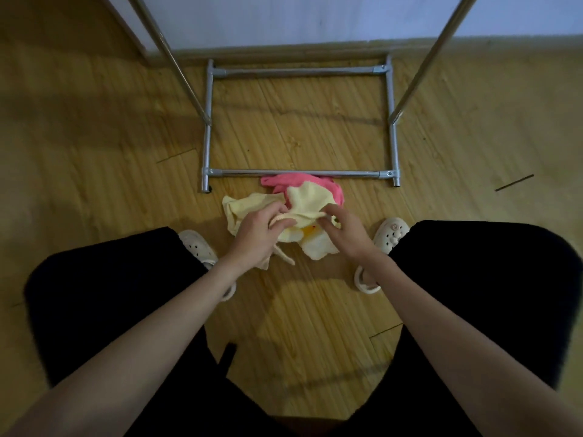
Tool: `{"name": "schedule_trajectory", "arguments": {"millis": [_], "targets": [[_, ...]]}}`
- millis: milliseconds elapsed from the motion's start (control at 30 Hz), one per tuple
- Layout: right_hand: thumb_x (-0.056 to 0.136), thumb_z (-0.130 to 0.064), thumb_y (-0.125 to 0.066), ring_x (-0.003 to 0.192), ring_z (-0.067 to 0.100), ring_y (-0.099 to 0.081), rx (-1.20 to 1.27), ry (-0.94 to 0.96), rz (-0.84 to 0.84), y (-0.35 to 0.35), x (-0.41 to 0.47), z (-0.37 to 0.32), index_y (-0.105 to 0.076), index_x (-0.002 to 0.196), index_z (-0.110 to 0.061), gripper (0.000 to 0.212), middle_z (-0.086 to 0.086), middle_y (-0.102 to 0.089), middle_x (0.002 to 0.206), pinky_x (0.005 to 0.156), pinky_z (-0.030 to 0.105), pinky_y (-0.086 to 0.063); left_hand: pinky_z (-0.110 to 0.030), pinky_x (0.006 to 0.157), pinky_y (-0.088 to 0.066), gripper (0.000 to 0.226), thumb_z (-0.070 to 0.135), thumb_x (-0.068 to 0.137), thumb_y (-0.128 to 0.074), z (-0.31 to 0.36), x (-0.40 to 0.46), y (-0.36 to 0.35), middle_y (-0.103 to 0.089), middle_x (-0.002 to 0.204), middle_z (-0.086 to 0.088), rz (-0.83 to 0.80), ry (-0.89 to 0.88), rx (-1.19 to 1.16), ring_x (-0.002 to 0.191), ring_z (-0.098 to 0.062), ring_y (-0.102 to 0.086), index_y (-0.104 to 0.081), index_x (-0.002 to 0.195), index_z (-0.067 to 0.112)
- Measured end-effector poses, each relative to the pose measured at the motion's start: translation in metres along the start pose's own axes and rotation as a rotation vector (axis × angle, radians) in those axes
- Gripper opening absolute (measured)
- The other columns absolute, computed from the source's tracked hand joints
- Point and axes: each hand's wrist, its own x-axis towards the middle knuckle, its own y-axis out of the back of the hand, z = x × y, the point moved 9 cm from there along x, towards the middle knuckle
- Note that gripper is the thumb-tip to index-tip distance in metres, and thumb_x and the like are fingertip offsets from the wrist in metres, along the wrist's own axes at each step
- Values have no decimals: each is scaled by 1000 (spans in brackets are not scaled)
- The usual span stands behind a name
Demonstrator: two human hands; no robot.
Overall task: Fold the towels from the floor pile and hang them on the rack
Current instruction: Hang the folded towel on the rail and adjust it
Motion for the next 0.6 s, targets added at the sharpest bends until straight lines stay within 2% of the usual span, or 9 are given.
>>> {"name": "schedule_trajectory", "arguments": {"millis": [100, 167, 233, 300, 433, 500, 600], "targets": [[95, -11, -48, 71, 13, -47, 167, -2, 95, 41, -17, -36, -57, 93, -2, 13, 1, -53, 78, 65, 29, -36, -28, 48, -32, 11, 26, 78, -76, 32, -17, 15, -42, 55, 6, -84, -22, -80, 49, -5, -38, -66, 80, 21], [93, -15, -47, 68, 9, -43, 231, 37, 129, 62, -29, -65, -55, 88, -6, 13, -5, -49, 73, 64, 25, -34, -25, 52, -30, 18, 27, 78, -76, 52, -28, 29, -42, 57, 6, -74, -89, 35, 51, -7, -38, -65, 73, 14], [92, -15, -45, 68, 7, -42, 278, 72, 131, 76, -41, -94, -53, 86, -6, 14, -6, -46, 72, 64, 22, -35, -26, 54, -30, 24, 27, 84, -70, 64, -38, 47, -41, 61, 9, 13, -123, 175, 54, -7, -39, -57, 65, 23], [95, -10, -44, 68, 6, -43, 339, 84, 151, 88, -54, -120, -51, 85, -1, 15, -3, -45, 72, 64, 20, -36, -22, 55, -32, 22, 28, 89, -65, 67, -48, 66, -42, 69, 10, 116, -112, 211, 59, -6, -43, -55, 69, 25], [95, -3, -44, 61, 1, -42, 541, 62, 270, 116, -79, -156, -49, 79, -1, 16, -3, -43, 67, 58, 12, -36, -15, 69, -38, 17, 26, 92, -61, 61, -72, 94, -46, 87, 4, 237, -71, 94, 76, -4, -50, -61, 82, 12], [93, -7, -44, 61, 5, -41, 642, 50, 317, 124, -90, -164, -47, 74, 0, 20, -1, -41, 65, 56, 16, -36, -21, 72, -37, 18, 21, 93, -58, 54, -85, 101, -52, 87, -2, 240, -38, 44, 80, -7, -51, -60, 82, 7], [94, -10, -44, 62, 4, -47, 757, -21, 402, 129, -103, -160, -51, 73, -6, 22, -7, -48, 65, 57, 17, -39, -31, 70, -39, 22, 21, 97, -50, 33, -102, 107, -58, 85, -14, 248, 73, -26, 81, -23, -56, -59, 88, 3]]}}
